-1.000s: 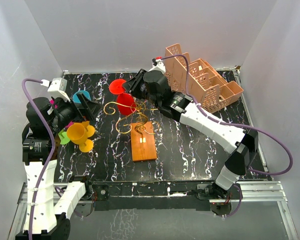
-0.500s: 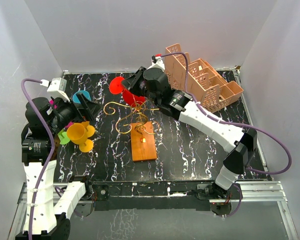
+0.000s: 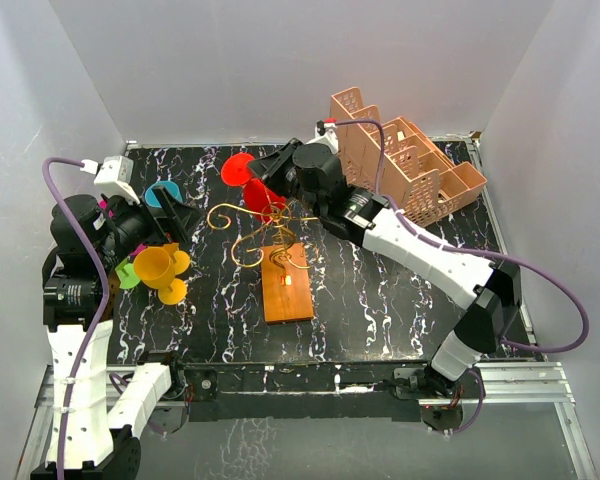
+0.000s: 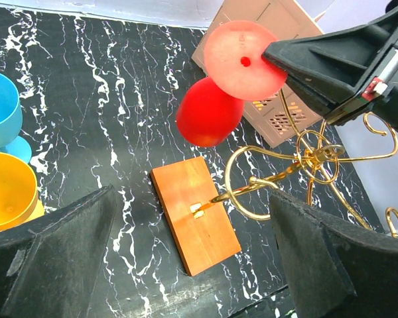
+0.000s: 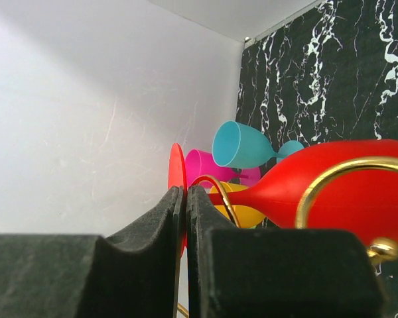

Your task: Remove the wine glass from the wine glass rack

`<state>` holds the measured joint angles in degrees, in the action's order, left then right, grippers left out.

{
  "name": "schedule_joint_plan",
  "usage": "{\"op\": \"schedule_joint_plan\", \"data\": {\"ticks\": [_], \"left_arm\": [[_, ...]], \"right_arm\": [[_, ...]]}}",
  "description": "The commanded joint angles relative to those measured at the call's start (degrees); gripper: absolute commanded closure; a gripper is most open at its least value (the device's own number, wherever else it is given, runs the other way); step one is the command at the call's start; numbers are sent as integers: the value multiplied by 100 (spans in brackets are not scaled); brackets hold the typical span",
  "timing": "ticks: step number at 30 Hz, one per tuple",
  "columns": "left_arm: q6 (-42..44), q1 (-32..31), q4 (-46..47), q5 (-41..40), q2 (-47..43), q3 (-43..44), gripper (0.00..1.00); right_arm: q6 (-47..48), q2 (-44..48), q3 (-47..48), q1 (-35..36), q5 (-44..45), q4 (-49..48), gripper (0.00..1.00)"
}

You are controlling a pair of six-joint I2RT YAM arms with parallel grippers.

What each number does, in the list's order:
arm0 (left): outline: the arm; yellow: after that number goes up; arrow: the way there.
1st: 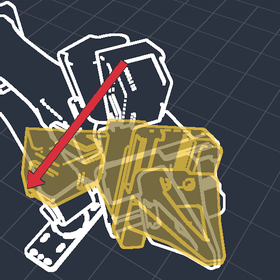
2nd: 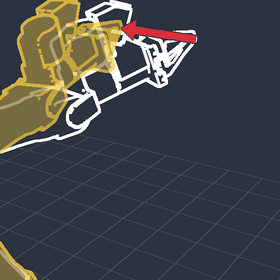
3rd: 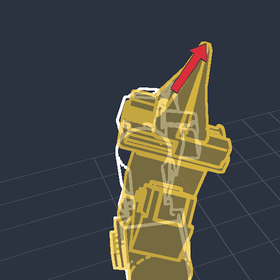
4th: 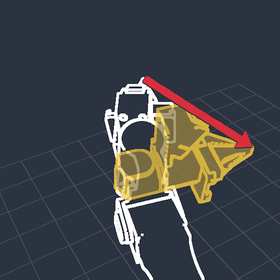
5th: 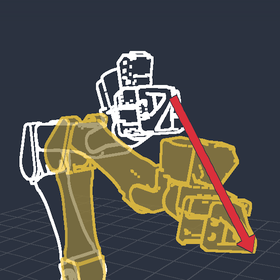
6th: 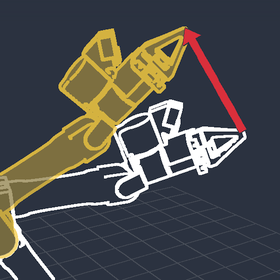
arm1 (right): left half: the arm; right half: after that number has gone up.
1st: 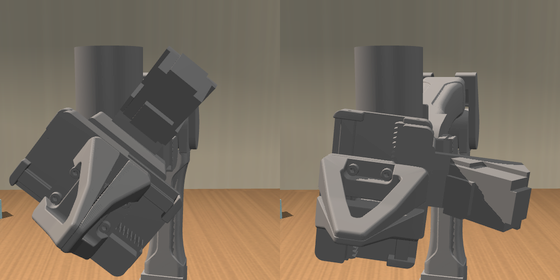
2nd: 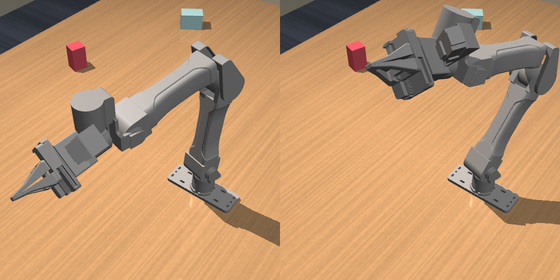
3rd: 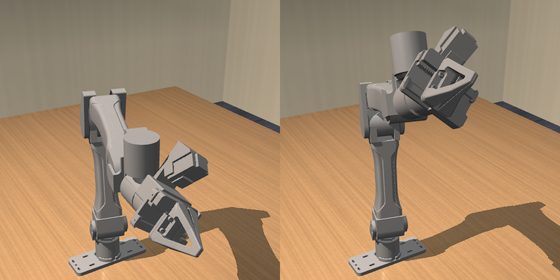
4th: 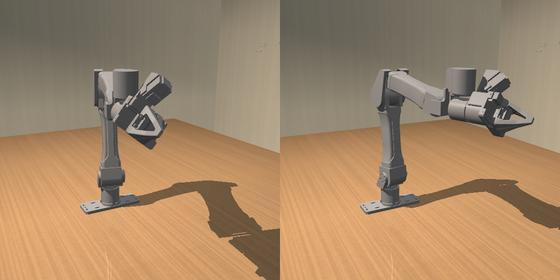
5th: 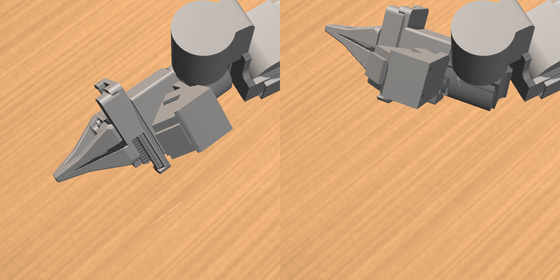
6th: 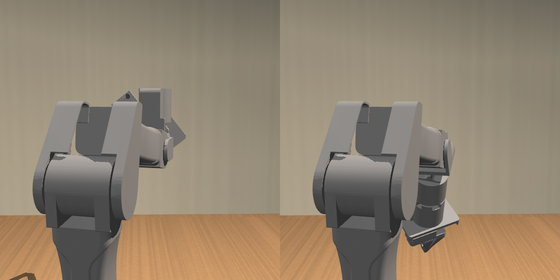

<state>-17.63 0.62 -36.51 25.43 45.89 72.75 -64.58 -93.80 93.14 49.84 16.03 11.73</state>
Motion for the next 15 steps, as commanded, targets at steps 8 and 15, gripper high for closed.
{"op": "schedule_joint_plan", "data": {"ticks": [8, 15], "left_arm": [[75, -19, -6, -17, -54, 199, 3], [57, -20, -1, 1, -13, 217, 3]], "right_arm": [[-306, 745, -335, -118, 345, -557, 92], [-396, 946, -503, -124, 28, -557, 92]]}}
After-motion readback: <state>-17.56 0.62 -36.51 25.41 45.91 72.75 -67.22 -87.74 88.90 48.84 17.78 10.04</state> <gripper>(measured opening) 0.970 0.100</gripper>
